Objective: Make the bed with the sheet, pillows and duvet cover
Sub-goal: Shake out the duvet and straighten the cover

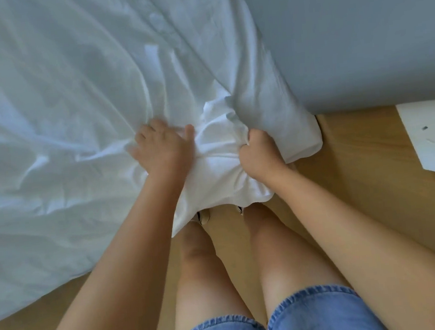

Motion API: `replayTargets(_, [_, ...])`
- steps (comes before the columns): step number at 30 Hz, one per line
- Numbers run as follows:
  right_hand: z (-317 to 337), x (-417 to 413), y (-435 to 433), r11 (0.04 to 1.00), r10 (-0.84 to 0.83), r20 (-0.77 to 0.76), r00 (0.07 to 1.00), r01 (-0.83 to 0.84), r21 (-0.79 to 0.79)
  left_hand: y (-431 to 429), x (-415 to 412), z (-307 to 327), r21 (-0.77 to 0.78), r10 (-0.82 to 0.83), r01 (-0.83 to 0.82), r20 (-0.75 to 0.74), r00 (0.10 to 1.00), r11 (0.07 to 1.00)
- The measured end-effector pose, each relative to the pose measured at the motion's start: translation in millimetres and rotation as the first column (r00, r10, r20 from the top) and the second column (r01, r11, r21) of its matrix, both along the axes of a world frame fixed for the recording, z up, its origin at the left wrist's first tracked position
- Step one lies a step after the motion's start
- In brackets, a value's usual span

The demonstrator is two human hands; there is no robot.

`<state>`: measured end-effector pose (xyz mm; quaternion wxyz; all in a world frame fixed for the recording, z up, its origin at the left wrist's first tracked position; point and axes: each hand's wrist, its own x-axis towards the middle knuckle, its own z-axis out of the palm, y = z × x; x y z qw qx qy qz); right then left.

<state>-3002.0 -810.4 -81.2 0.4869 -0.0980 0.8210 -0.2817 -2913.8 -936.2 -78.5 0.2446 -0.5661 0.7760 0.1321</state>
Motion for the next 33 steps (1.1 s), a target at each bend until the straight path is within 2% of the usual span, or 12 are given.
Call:
replayTargets(4, [56.9, -26.7, 25.9, 0.902, -0.334, 0.061, 0.940, 0.338, -0.268, 18.7, -28.2, 23.3, 0.014, 0.069, -0.070, -0.411, 0.909, 0.997])
replayTargets(6, [87.3, -42.7, 57.4, 0.858, -0.406, -0.002, 0.914, 0.381, -0.345, 36.7, -47.8, 44.6, -0.056, 0.056, -0.123, -0.659, 0.750, 0.991])
replayTargets(8, [108.5, -50.0, 95.0, 0.874, -0.414, -0.118, 0.902, 0.358, -0.327, 69.8, -58.2, 55.3, -0.027, 0.070, -0.144, -0.772, 0.631, 0.989])
replayTargets(9, [110.0, -47.6, 110.7, 0.897, -0.394, -0.159, 0.906, 0.340, -0.282, 88.2, -59.7, 51.8, 0.037, 0.105, -0.117, -0.751, 0.652, 0.992])
replayTargets(12, [72.3, -26.7, 134.7, 0.908, -0.419, -0.158, 0.894, 0.413, -0.067, 125.6, -51.0, 15.9, 0.272, 0.167, -0.025, -0.516, 0.840, 0.962])
replayTargets(14, [32.8, -14.9, 132.1, 0.899, -0.424, -0.190, 0.885, 0.437, 0.032, 118.0, -43.6, -8.7, 0.364, 0.199, -0.042, -0.407, 0.892, 0.930])
replayTargets(17, [-11.8, -12.4, 121.9, 0.888, -0.392, -0.246, 0.886, 0.435, 0.150, 88.0, -36.4, -28.2, 0.379, 0.150, -0.002, -0.361, 0.921, 0.926])
replayTargets(20, [-22.7, -10.8, 107.5, 0.900, -0.288, -0.255, 0.923, 0.352, 0.258, 52.2, -29.3, -24.5, 0.268, 0.057, 0.053, -0.388, 0.920, 0.962])
replayTargets(22, [-16.2, -5.2, 86.9, 0.954, -0.139, -0.427, 0.893, 0.237, 0.185, 18.5, -29.7, -18.9, 0.154, 0.059, 0.011, -0.441, 0.895, 0.988])
replayTargets(24, [-4.7, -0.4, 54.2, 0.998, 0.008, -0.593, 0.805, 0.030, 0.054, -16.6, -37.1, -14.5, 0.114, 0.125, -0.081, -0.468, 0.875, 0.990])
replayTargets(28, [0.5, -4.8, -28.5, 0.971, 0.163, -0.618, 0.769, -0.235, -0.035, -60.7, -53.4, -9.4, 0.171, 0.196, -0.129, -0.463, 0.865, 0.977])
replayTargets(33, [-3.6, -13.5, -107.1, 0.958, 0.247, -0.652, 0.717, -0.280, 0.055, -85.9, -41.6, -2.0, 0.181, 0.159, -0.065, -0.575, 0.803, 0.981])
